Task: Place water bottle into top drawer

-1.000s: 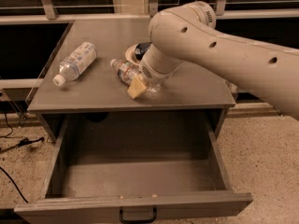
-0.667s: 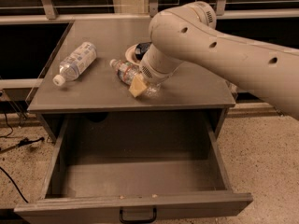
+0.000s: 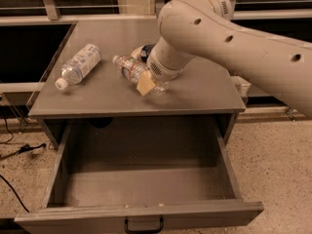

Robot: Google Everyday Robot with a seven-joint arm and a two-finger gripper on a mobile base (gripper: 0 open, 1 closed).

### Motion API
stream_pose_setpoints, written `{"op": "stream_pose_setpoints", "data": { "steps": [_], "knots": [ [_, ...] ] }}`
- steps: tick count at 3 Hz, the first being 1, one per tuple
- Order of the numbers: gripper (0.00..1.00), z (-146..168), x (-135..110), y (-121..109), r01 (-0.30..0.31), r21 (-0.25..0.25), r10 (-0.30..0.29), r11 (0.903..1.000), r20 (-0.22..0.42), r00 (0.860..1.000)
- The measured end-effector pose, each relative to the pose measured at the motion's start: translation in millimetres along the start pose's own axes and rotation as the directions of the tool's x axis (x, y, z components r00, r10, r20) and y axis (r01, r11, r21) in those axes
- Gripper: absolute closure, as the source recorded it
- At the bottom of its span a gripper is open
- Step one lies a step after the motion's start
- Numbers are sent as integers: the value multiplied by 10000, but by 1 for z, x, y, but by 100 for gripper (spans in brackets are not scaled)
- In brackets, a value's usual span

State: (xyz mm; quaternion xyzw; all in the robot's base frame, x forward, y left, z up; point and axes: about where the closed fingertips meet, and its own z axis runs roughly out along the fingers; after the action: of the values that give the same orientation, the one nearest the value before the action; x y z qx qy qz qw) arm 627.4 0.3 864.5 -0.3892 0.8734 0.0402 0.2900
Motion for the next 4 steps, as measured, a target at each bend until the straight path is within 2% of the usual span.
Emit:
{"op": "stream_pose_setpoints", "data": {
  "steps": [1,2,3,4],
  "knots": [
    [100,-35,-17,-9,634,48,-636,9980,493,9968],
    [100,-79,-16,-25,1285,-746,-1199,9889,1103,9866],
    [100,-105,-1,-29,2122,-1784,-1861,9608,1520,9707],
    [100,-109,0,-26,2915,-1784,-2641,9398,1623,9507]
  ]
}}
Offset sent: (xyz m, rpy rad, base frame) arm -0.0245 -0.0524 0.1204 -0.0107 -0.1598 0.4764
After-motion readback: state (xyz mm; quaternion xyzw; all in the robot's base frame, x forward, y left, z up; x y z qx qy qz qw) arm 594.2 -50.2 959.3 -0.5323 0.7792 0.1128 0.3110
